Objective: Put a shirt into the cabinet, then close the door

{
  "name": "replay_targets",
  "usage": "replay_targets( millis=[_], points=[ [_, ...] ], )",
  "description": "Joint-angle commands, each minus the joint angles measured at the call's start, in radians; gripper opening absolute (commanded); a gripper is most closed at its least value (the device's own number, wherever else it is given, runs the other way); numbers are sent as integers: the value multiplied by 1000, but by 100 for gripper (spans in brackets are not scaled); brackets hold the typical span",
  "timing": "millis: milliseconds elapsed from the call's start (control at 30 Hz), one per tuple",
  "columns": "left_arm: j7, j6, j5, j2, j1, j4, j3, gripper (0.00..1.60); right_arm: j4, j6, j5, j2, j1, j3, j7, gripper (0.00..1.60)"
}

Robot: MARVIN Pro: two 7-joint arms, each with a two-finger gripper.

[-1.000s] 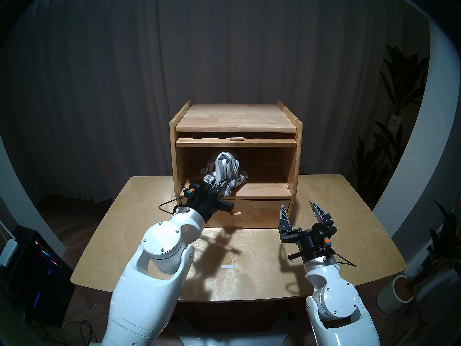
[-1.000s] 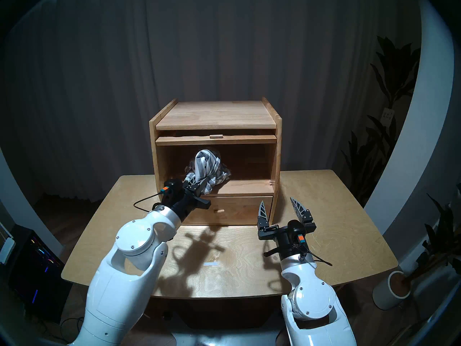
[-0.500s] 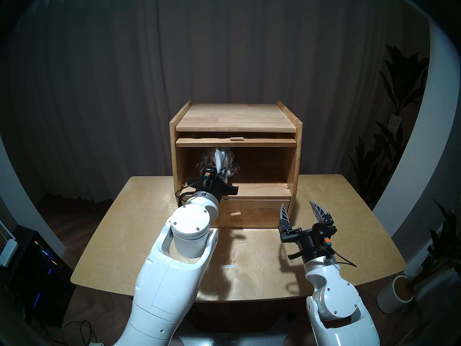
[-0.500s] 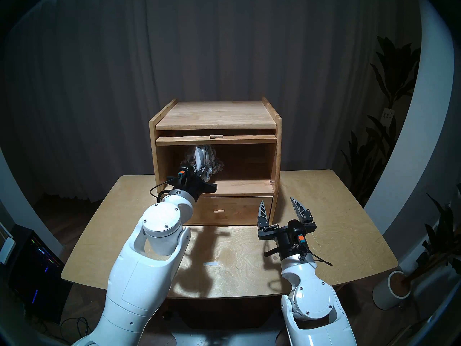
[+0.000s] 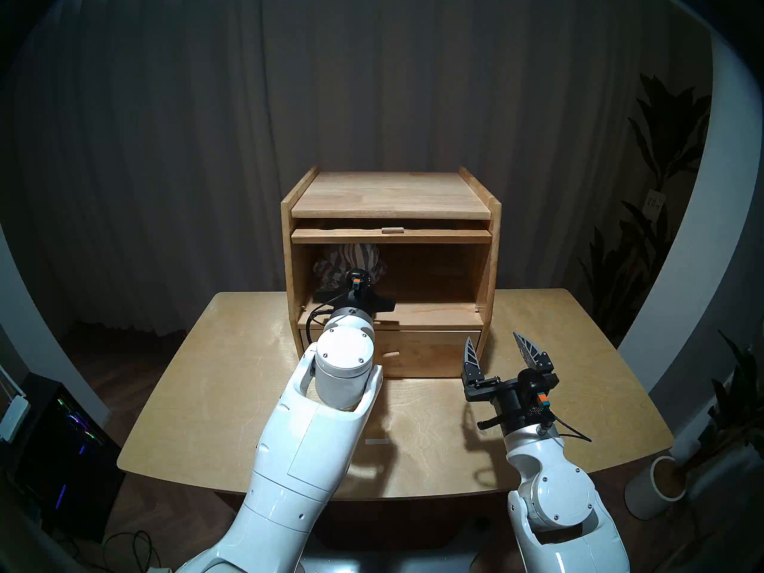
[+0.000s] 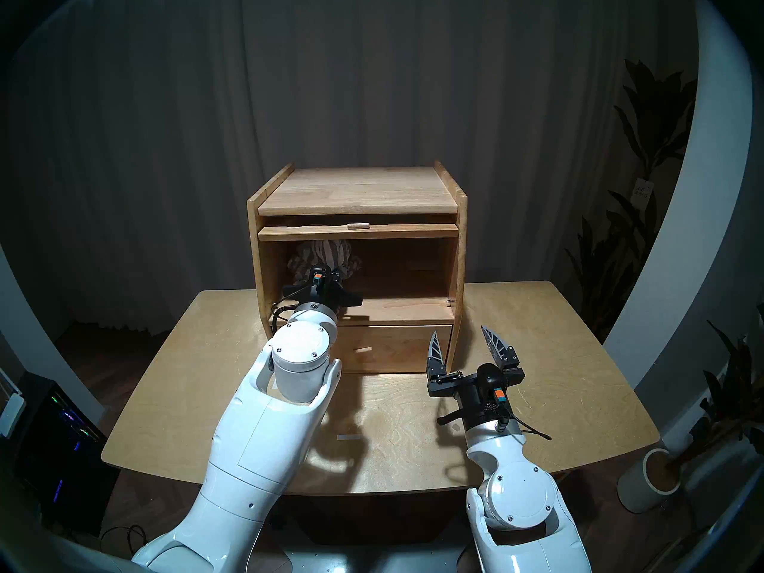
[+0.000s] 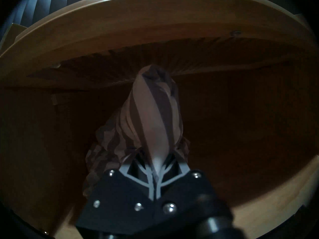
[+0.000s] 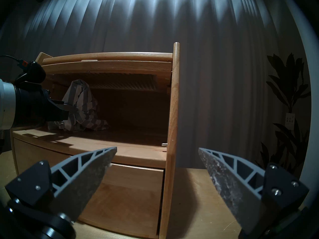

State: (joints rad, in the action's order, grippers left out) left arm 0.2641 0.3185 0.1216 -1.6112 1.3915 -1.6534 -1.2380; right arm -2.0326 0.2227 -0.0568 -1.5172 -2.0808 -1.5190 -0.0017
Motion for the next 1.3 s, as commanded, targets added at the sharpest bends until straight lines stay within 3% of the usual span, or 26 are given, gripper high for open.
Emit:
replay_targets(
  millis=[0, 433, 900, 1267],
  points=[
    [-12, -33, 1, -11, -82, 14, 1, 0, -27, 4, -2, 0, -2, -1, -2, 160],
    [-21, -119, 30, 16, -95, 93, 18, 0, -28, 3, -3, 0, -3, -1, -3, 160],
    [-49, -13, 20, -17, -196, 148, -13, 0, -26, 4, -2, 0, -2, -1, -2, 160],
    [-22, -60, 40, -23, -224, 240, -14, 0, -28, 3, -2, 0, -3, -1, -3, 160]
  ],
)
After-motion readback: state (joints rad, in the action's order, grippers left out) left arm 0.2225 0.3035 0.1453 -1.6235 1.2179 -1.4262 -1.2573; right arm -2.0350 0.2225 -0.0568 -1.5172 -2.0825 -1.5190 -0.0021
